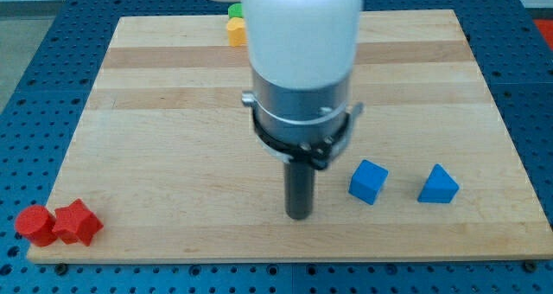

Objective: Separate the blue blocks from each other

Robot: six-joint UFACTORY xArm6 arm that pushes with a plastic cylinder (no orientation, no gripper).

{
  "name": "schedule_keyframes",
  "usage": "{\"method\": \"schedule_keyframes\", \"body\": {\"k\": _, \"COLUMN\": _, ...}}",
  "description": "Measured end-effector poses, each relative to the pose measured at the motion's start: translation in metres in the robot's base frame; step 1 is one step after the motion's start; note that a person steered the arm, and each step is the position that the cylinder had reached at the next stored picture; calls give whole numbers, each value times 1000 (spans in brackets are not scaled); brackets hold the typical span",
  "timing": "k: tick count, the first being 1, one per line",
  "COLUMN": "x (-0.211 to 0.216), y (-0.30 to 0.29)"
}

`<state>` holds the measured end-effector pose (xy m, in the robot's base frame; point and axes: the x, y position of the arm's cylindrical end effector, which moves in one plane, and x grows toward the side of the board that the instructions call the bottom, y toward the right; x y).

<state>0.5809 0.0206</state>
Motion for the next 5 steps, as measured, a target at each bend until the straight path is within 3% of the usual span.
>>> {"method": "schedule_keyframes", "body": {"k": 1, "x": 8, "y": 44}}
{"method": "schedule_keyframes", "body": {"k": 3, "x": -64, "y": 61}}
{"method": "schedule_keyframes", "body": {"k": 4, "x": -41, "y": 54}}
{"method": "schedule_keyframes", "body": {"k": 5, "x": 14, "y": 63}}
